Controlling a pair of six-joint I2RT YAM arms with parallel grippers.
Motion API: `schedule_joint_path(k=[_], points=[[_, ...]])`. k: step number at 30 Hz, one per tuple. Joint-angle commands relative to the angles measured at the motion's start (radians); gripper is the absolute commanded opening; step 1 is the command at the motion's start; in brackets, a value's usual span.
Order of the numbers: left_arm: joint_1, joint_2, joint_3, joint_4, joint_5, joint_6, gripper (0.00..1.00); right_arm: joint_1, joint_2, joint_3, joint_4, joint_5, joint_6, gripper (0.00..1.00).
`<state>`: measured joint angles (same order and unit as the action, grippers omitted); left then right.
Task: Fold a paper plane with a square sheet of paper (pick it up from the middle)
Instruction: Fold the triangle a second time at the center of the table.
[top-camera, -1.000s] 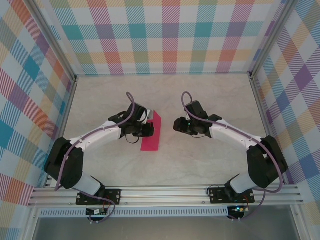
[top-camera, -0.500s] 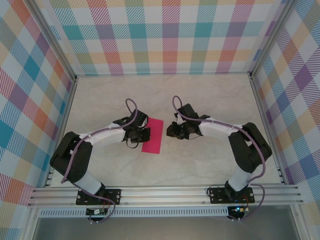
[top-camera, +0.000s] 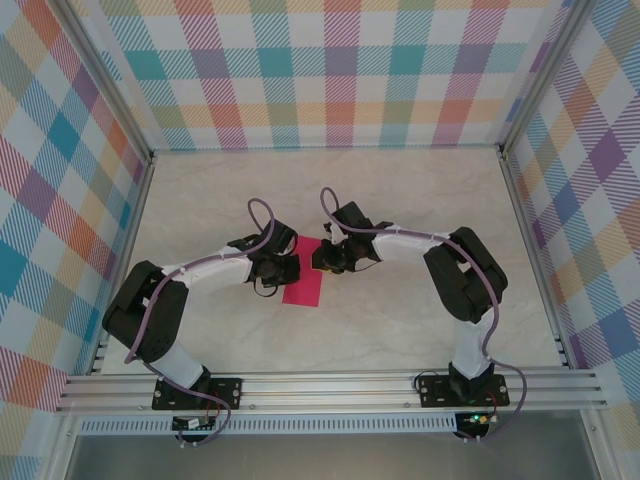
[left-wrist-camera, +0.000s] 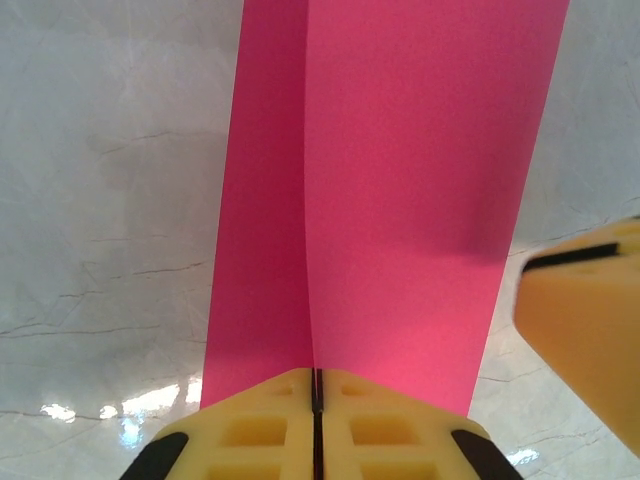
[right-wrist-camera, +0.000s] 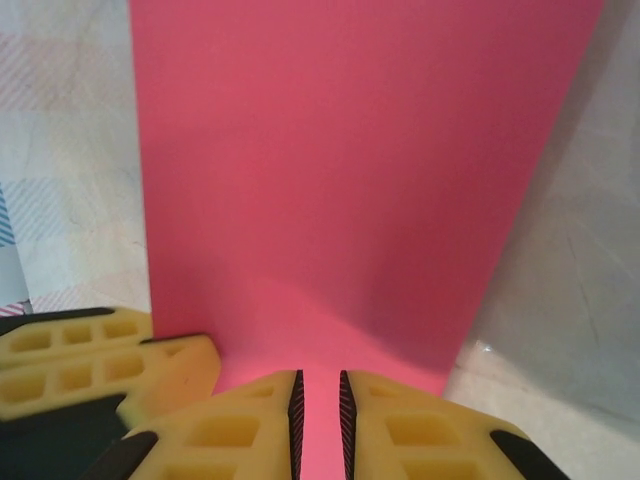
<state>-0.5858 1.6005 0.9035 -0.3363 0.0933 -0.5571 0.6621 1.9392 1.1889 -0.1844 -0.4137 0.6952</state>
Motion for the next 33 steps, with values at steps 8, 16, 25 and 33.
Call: schedule_joint_path(k=[8,16,25,33], points=[[-0.004,-0.029,-0.061,0.049,0.087,-0.065,0.29,0.005,0.098,0.067,-0.067,-0.001,-0.01,0.19],[-0.005,-0.103,-0.129,0.127,0.22,-0.109,0.36,0.004,0.126,0.093,-0.114,0.019,-0.007,0.19],[-0.004,-0.129,-0.143,0.24,0.309,-0.155,0.36,0.004,0.14,0.103,-0.125,0.023,0.007,0.19],[0.0,-0.074,-0.158,0.332,0.281,-0.177,0.42,0.002,0.118,0.091,-0.105,-0.008,0.022,0.19]])
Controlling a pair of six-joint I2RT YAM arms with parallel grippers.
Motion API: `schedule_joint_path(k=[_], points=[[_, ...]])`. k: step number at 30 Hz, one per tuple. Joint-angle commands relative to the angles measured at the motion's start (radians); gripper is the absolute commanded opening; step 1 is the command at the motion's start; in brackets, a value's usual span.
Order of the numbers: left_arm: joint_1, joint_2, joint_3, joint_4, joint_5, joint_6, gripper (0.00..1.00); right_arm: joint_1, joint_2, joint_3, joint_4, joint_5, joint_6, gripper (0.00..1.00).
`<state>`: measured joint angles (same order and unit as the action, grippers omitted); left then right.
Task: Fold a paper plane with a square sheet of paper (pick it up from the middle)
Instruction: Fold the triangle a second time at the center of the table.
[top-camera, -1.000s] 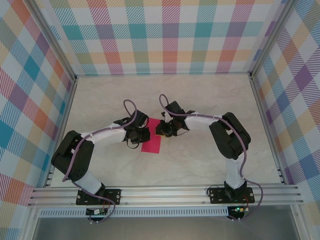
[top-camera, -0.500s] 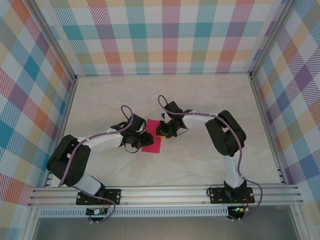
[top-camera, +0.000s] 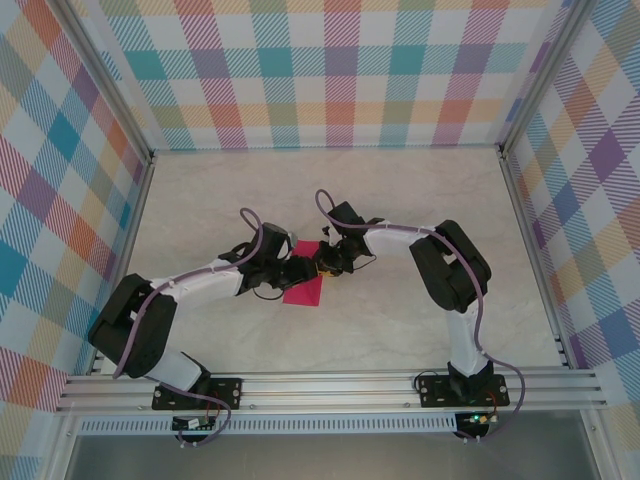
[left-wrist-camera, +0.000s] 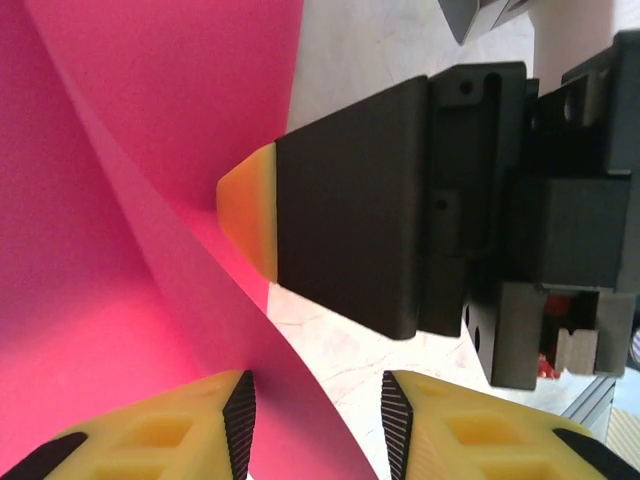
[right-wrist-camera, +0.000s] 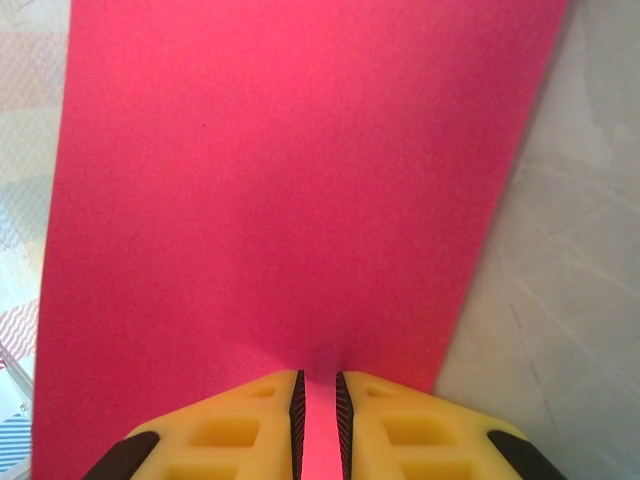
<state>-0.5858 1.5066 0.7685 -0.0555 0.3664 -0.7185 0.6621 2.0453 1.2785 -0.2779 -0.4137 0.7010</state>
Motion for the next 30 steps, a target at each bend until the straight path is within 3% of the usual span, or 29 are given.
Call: schedule_joint_path(k=[1,14,26,30], points=[[0.003,0.024,-0.024,0.055,0.002,-0.017,0.43,0.002,0.008,0.001,-0.008,-0.015,0.018,0.19],[0.023,0.065,-0.061,0.142,-0.007,-0.032,0.42,-0.036,-0.067,-0.022,0.02,-0.077,0.044,0.21],[0.034,0.101,-0.063,0.169,-0.013,-0.04,0.47,-0.088,-0.186,-0.139,0.053,-0.038,-0.002,0.36],[0.036,0.097,-0.071,0.176,-0.015,-0.041,0.47,-0.089,-0.233,-0.195,0.073,-0.054,-0.062,0.49]])
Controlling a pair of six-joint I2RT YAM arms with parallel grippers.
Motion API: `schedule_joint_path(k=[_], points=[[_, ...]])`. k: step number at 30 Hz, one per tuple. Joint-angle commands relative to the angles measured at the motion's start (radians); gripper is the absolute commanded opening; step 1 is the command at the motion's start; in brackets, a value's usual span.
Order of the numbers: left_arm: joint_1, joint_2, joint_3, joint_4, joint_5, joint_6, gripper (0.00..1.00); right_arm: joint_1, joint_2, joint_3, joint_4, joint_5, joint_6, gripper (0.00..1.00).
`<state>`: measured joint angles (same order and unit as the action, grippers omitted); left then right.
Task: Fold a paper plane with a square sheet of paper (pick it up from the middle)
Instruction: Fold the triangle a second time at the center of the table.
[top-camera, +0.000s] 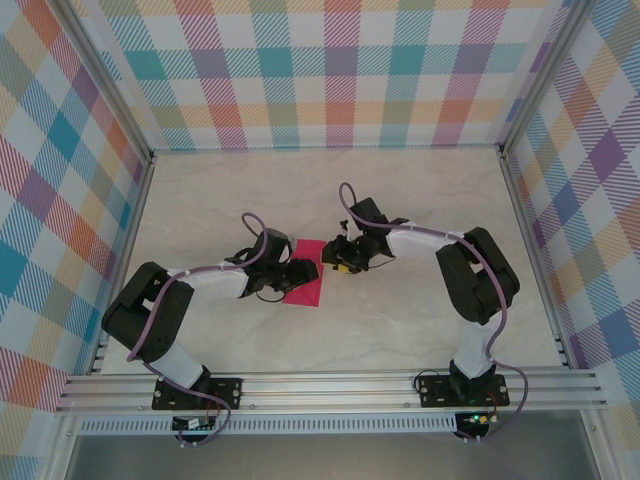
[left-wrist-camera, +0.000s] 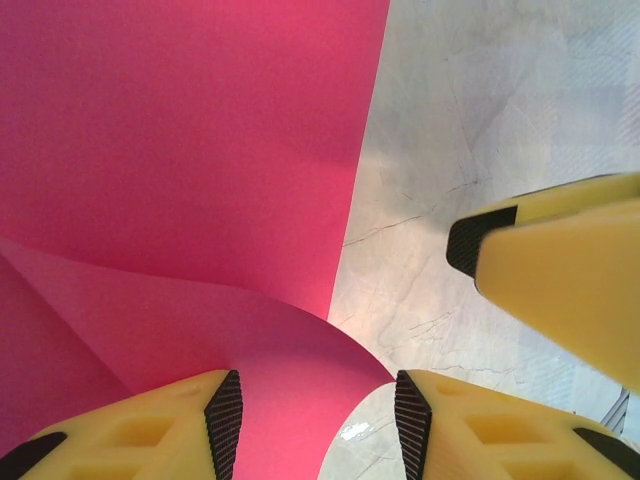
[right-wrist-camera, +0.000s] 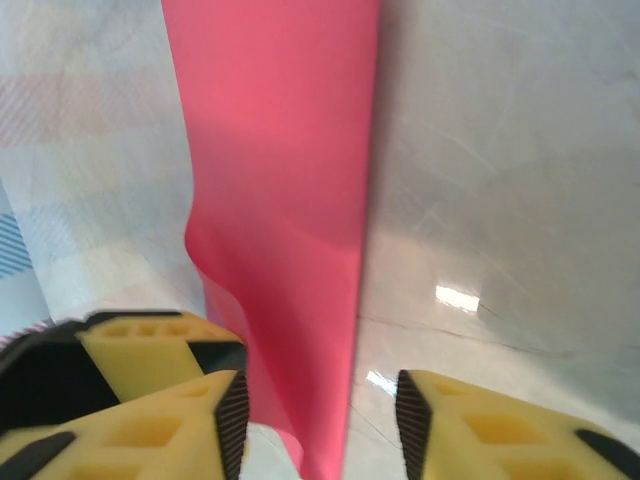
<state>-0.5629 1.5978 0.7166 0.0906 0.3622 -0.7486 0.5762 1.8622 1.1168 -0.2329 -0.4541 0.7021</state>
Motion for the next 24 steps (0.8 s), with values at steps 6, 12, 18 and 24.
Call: schedule_joint_path(k=[6,12,18,24], points=[[0.014,0.002,-0.025,0.042,-0.006,-0.01,0.48,-0.004,-0.072,-0.075,0.056,-0.067,-0.11,0.57],[0.014,0.001,-0.023,0.043,-0.008,-0.009,0.53,-0.003,-0.064,-0.08,0.07,-0.087,-0.119,0.59],[0.014,-0.011,-0.022,0.019,-0.026,-0.014,0.44,0.0,-0.038,-0.057,0.059,-0.102,-0.122,0.48],[0.014,-0.024,-0.019,-0.004,-0.036,-0.009,0.31,0.021,-0.009,-0.022,0.044,-0.119,-0.135,0.43]])
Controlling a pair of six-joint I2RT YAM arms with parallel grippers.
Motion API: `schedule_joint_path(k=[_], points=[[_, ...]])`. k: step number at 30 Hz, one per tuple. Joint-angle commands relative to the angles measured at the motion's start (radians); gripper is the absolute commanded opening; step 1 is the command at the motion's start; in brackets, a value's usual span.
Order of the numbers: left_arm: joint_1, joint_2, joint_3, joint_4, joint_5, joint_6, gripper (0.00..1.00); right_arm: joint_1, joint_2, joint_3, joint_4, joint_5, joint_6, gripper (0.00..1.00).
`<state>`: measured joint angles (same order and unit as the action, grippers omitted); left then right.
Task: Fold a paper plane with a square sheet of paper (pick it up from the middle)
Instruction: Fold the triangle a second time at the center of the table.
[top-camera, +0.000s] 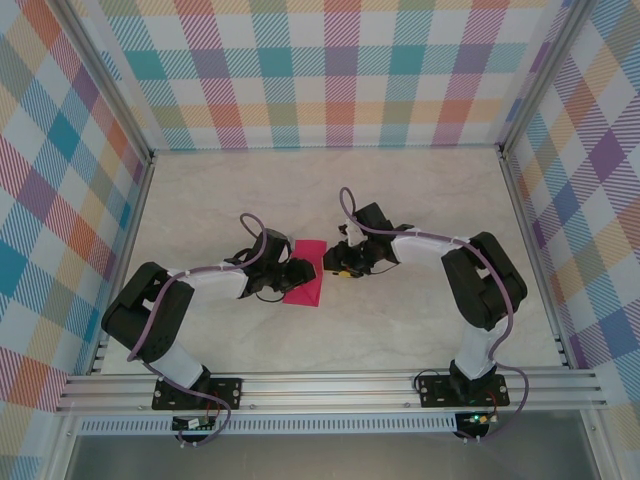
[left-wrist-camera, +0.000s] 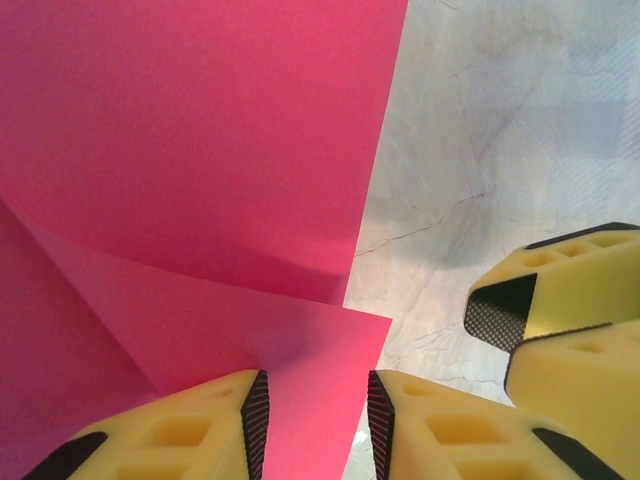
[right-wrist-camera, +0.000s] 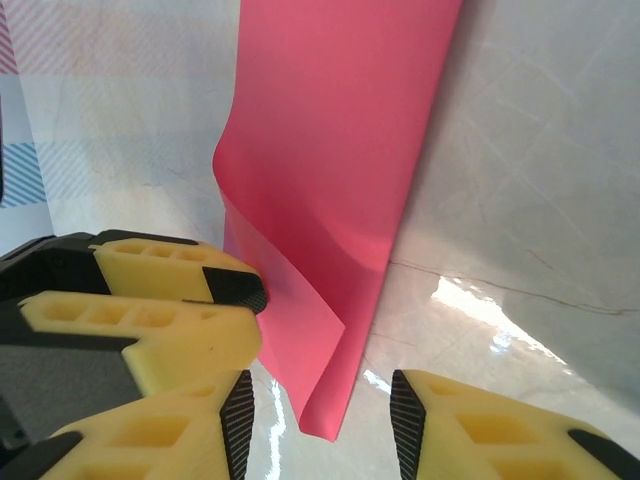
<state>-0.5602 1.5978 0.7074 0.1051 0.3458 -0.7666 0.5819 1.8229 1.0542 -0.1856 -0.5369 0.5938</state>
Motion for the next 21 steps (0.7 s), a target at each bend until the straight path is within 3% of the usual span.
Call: schedule_joint_path(k=[1,12,21], points=[[0.011,-0.024,-0.01,-0.02,-0.019,0.008,0.3,0.019,0.037,0.048,-0.006,-0.036,-0.029,0.43],[0.011,-0.032,-0.008,-0.032,-0.024,0.009,0.26,0.041,0.086,0.081,-0.039,-0.02,-0.042,0.44],[0.011,-0.036,-0.006,-0.034,-0.022,0.008,0.24,0.05,0.114,0.099,-0.029,-0.056,-0.046,0.34]])
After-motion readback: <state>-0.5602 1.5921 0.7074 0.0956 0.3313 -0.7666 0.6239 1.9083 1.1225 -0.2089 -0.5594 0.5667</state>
